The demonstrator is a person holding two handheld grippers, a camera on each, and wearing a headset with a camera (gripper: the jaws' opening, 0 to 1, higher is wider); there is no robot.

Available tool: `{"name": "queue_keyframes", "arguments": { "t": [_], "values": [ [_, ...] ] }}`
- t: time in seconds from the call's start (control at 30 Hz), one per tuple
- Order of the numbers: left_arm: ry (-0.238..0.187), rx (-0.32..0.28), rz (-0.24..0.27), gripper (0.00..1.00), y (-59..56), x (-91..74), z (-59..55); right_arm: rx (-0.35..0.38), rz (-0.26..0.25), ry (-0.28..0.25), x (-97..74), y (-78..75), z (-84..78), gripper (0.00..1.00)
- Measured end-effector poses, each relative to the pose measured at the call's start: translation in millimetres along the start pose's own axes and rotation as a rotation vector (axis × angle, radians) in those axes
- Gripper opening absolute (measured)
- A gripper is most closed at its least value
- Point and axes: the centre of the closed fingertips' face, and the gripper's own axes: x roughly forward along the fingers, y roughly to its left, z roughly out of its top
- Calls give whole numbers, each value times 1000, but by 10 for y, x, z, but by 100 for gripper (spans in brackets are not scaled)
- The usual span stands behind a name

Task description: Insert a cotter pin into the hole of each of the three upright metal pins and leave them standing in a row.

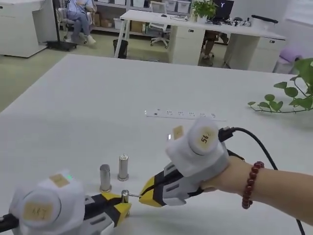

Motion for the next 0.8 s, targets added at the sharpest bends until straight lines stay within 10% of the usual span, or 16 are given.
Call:
{"name": "queue_keyframes", "arguments": {
  "t": [0.8],
  "values": [
    [-13,-31,16,8,-9,9,-10,-18,-11,23,85,47,24,12]
  ]
}}
